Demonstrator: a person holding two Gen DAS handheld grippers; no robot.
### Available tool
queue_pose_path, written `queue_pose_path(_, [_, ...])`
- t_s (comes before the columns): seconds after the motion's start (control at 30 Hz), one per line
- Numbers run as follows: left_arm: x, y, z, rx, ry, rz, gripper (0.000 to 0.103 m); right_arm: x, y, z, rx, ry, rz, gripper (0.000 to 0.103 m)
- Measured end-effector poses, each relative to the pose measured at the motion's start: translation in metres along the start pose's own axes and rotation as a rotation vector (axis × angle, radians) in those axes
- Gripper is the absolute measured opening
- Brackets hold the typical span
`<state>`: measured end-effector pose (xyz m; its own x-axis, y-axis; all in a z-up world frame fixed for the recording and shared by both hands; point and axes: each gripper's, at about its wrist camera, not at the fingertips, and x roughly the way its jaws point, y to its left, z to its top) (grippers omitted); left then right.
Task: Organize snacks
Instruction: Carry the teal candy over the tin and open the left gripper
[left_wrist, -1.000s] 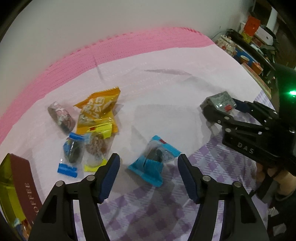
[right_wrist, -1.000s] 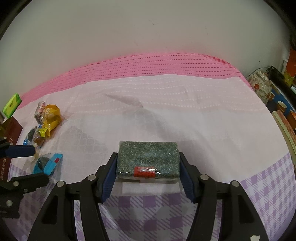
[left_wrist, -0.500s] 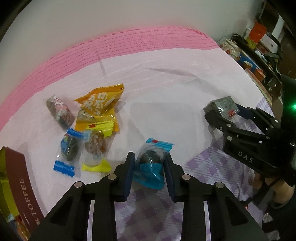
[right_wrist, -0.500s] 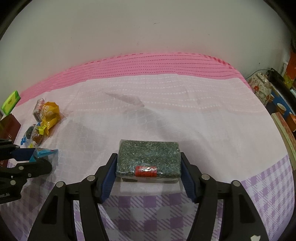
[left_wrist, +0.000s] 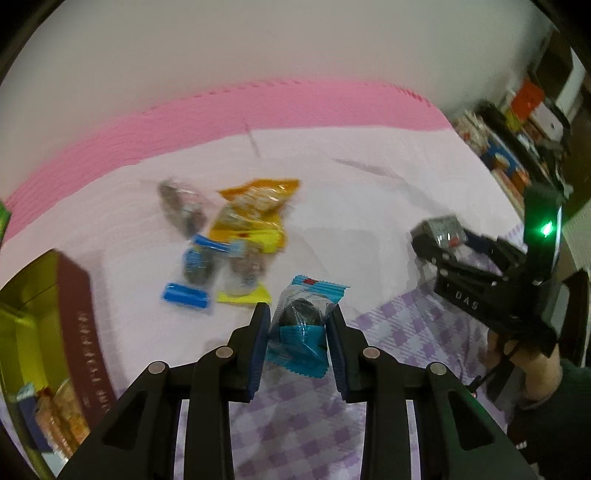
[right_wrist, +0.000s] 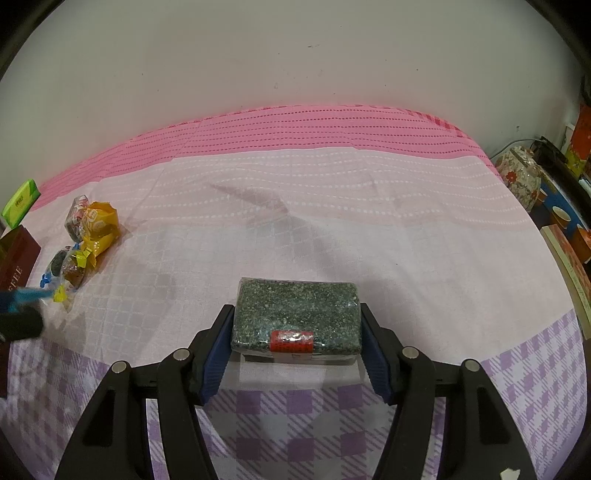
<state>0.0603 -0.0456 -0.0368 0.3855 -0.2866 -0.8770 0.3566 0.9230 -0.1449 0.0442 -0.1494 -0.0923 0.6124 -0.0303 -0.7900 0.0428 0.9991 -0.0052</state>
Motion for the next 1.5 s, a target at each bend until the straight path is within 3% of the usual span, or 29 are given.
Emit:
queue_pose_path(0.17, [-0.031,0.031,0.002,-0.050,-0.060,0.075,0.032,0.000,-0.001,0.000,0.000,0.000,0.000,0.061])
queue_pose_path(0.37, [-0.053,0.101,0.004,-0.149,-0.095,0.218,0.032,0.000,0.000,0.000,-0.002,0.000,-0.002,0.061])
queue_pose_path(0.53, [-0.050,0.165,-0.002,-0.245,-0.069,0.331,0.032,0.000,0.003,0.001,-0.003,0.000,-0.006,0.061])
queue_pose_path(0.73, [-0.035,0.215,-0.014,-0.326,-0.005,0.385,0.032,0.000,0.002,0.002,-0.005,0.000,-0.008,0.060])
queue_pose_path(0.93, [-0.018,0.241,-0.027,-0.372,0.048,0.395,0.032,-0.001,-0.001,0.003,-0.003,0.001,-0.009,0.060])
queue_pose_path(1.5, [-0.013,0.247,-0.035,-0.382,0.071,0.416,0.033,0.002,-0.003,0.007,0.009,0.023,-0.028,0.058])
